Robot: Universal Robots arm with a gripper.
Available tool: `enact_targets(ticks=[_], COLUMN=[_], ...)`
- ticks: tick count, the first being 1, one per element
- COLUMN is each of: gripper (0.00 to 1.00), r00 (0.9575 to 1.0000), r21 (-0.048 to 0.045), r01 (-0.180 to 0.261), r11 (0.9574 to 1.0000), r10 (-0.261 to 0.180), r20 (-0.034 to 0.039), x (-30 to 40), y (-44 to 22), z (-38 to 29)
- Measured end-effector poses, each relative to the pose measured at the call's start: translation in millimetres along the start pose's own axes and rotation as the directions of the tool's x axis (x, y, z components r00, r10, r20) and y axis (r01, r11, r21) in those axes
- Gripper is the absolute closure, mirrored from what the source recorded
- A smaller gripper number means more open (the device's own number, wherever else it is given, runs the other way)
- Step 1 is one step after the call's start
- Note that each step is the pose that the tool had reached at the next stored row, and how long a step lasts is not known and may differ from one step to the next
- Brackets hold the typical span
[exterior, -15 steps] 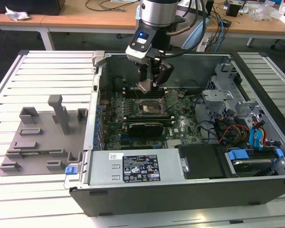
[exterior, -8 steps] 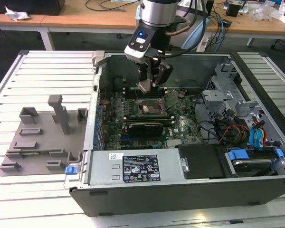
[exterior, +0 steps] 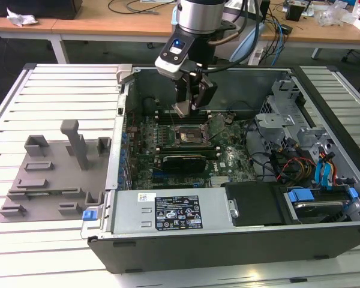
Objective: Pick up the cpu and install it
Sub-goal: 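Place the cpu into insertion slot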
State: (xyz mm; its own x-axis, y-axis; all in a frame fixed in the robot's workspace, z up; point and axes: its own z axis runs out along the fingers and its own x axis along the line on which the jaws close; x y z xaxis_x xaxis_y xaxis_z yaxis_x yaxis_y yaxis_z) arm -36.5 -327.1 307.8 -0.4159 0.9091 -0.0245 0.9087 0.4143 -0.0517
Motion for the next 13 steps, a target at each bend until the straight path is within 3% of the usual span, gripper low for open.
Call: enact_targets(ticks=[13], gripper=[0.45], r00=[0.9987], r21=[0.0014], r01=[-0.051], r11=[0.9987], r10=[0.051], r20=[-0.0022], x=[0.0], y=[0.0], z=[0.1])
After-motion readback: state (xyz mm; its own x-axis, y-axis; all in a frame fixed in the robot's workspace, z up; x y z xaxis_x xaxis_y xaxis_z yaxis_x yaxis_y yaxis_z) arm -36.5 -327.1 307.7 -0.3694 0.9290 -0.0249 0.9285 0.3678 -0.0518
